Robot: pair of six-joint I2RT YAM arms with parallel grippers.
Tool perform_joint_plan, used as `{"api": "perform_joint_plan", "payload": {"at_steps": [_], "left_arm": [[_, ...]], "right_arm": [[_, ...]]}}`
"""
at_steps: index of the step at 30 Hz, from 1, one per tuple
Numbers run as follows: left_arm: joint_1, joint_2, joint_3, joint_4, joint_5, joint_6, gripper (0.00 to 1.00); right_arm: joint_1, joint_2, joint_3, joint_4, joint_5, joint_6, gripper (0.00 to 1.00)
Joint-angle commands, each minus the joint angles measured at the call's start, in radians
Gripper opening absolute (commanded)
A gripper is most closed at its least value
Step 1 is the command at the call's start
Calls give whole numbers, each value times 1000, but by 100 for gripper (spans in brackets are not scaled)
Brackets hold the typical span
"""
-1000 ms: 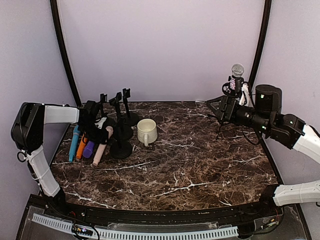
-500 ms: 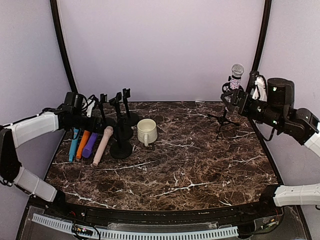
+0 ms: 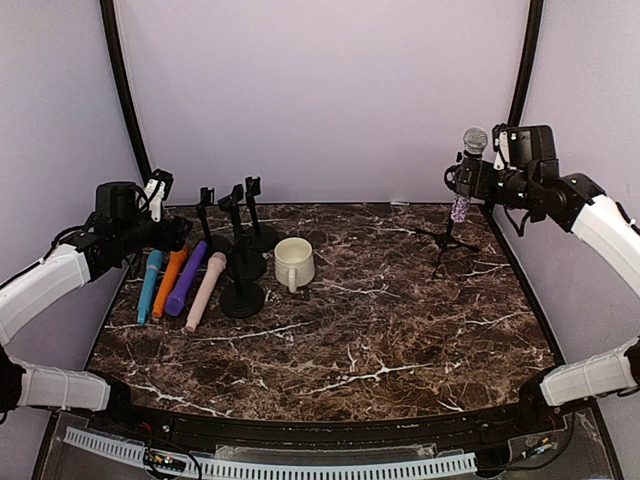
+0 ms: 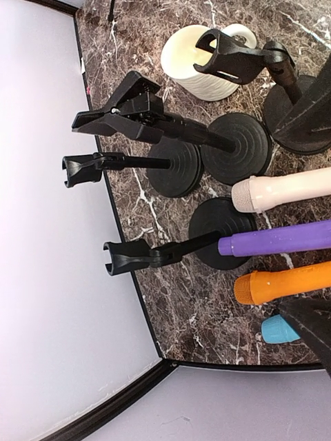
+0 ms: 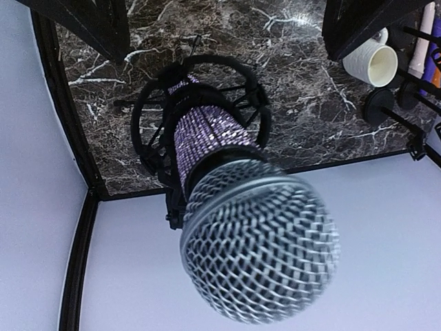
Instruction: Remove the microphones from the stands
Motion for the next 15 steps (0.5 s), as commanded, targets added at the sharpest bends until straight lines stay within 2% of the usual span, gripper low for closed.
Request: {"api": "perform_joint_plan", "payload": {"at_steps": [1, 8, 15], "left_arm": [[7, -24, -8, 25, 10, 12, 80], [7, -24, 0, 19, 25, 2, 80], [7, -19, 1, 16, 29, -1, 80]], "right_arm": [[-35, 43, 31, 143, -7, -65, 99], [-35, 71, 7, 306, -21, -159, 94], [-36, 72, -4, 386, -16, -252, 94]]}}
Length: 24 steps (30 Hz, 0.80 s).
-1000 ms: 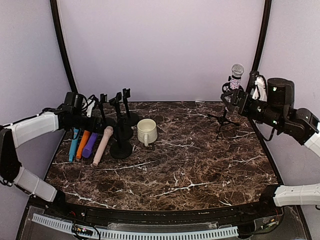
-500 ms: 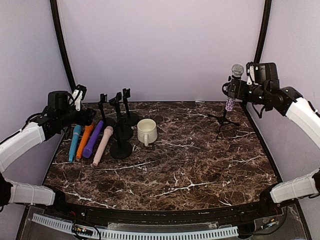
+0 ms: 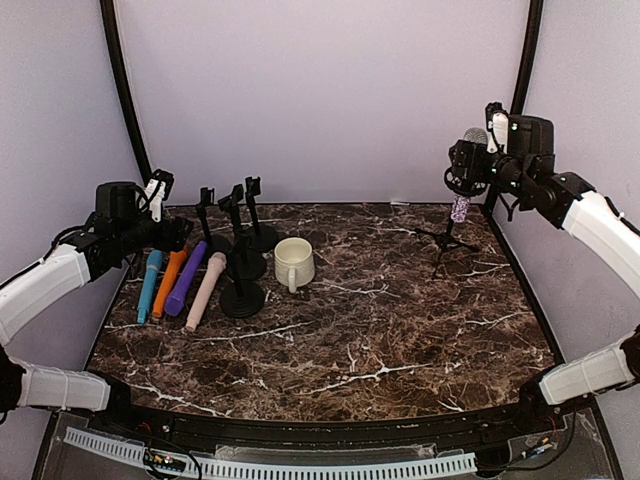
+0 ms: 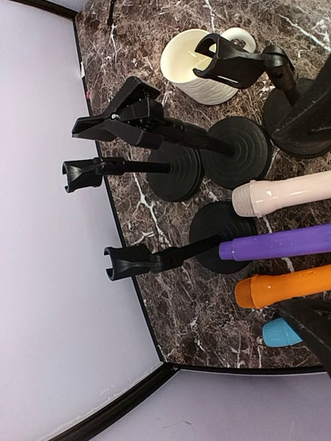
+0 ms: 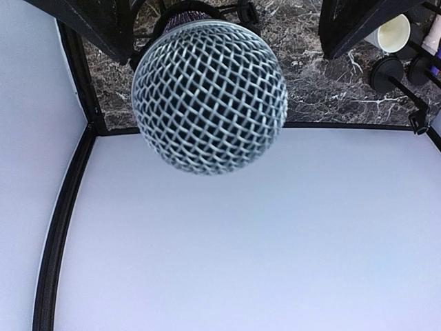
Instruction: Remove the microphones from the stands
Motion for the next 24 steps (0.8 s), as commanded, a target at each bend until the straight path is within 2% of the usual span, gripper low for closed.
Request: {"api": "perform_joint_plan", "payload": {"at_steps": [1, 7, 12, 18, 21, 24], "left_arm": [[7, -19, 2, 15, 12, -1, 80], [7, -18, 2, 13, 12, -1, 80], [6, -17, 2, 11, 11, 1, 80], [7, -20, 2, 10, 10, 3, 80], [7, -23, 0, 12, 7, 5, 80], [7, -28, -3, 16, 13, 9, 80]], "right_arm": [[-2, -3, -1, 118, 13, -89, 94], [-2, 35, 29, 132, 58, -144, 82], [-2, 58, 56, 128, 67, -163, 66], [-2, 48, 78, 114, -4, -164, 34], [-2, 17, 72, 119, -56, -150, 25], [-2, -25, 48, 135, -137, -135, 20]]}}
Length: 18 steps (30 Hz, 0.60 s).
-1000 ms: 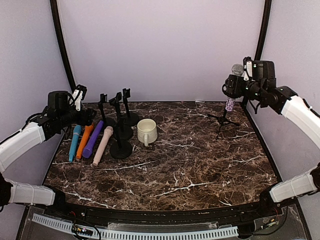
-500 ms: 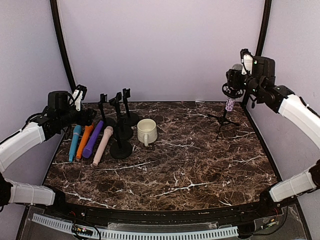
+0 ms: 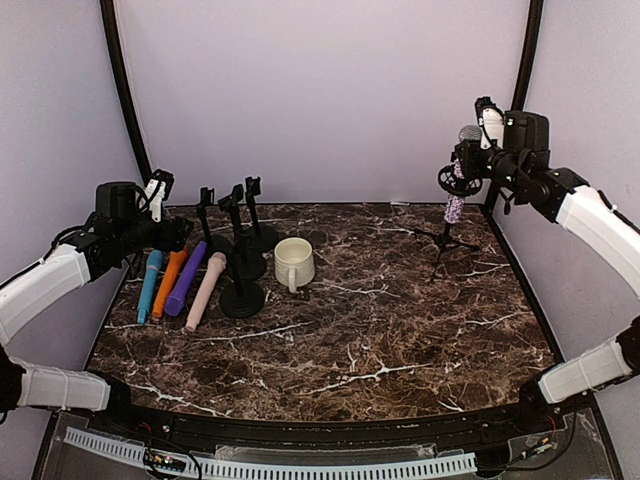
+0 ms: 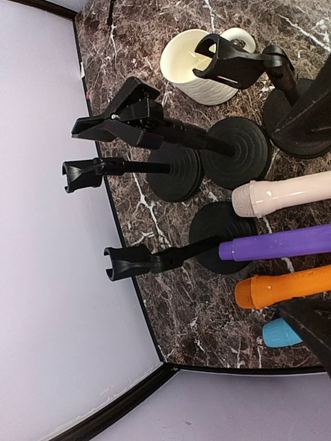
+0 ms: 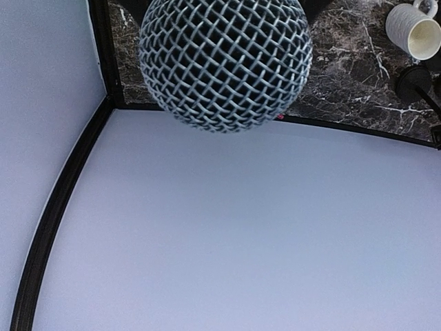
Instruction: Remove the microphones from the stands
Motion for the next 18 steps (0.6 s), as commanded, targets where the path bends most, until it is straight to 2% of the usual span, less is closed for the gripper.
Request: {"api": "perform_joint_plan", "payload": {"at_steps": [1, 10, 13, 18], "left_arm": [[7, -32, -4, 16, 38, 10, 80], [-20, -88, -12, 42, 174, 26, 80], [-94, -122, -5, 63, 188, 5, 80], [-271, -143, 28, 69, 207, -57, 79]], "right_arm": [[2, -99, 3, 82, -157, 33, 20], [10, -226, -87, 171, -551, 137, 18], [59, -230, -110, 193, -633, 174, 18], [204, -228, -120, 204, -652, 176, 18]]}}
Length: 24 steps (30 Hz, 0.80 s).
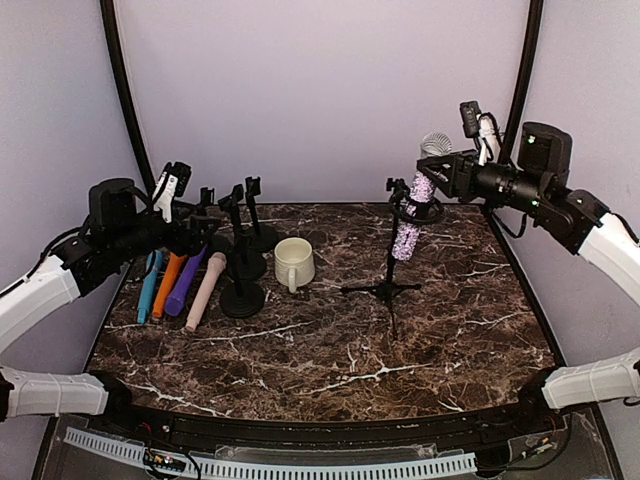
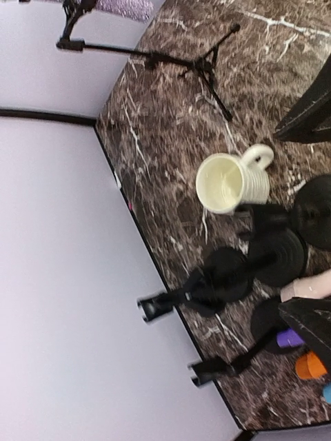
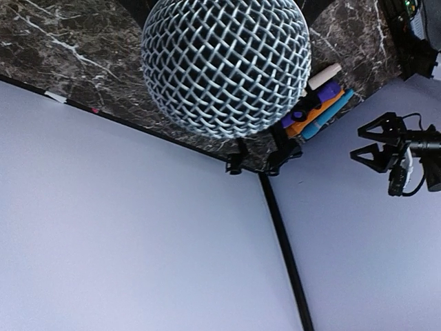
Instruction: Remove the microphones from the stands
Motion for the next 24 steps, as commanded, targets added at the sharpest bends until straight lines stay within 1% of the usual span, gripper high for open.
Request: {"api": "perform_joint_plan", "payload": {"at_steps": [1, 4, 5, 8, 13, 17, 18, 19, 21, 22, 24], "left_arm": [[-159, -28, 32, 46, 57, -62, 79], [-267, -27, 33, 81, 96, -95, 79], [-314, -23, 33, 112, 127, -99, 79], [-393, 18, 42, 165, 201, -126, 80], [-429, 145, 94, 213, 359, -146, 80], [-449, 281, 117, 275, 409, -145, 80], [-455, 299, 126, 297, 414, -145, 80], [-457, 334, 132, 306, 423, -144, 80], [-461, 379, 147, 339, 428, -138, 81], [-463, 392, 150, 360, 429, -138, 81], [-462, 434, 166, 376, 432, -136, 81]], "right_arm": [[118, -20, 14, 175, -102, 38, 18], [188, -13, 20, 175, -124, 28, 18], [203, -11, 19, 175, -148, 27, 18], [225, -1, 14, 160, -200, 22, 20], [239, -3, -6, 106, -239, 9, 26], [242, -12, -24, 71, -265, 9, 33], [242, -18, -32, 66, -266, 11, 36], [242, -25, -41, 62, -265, 13, 42], [242, -42, -58, 51, -255, 15, 58], [242, -54, -68, 48, -247, 19, 64], [242, -77, -90, 44, -229, 26, 72]]}}
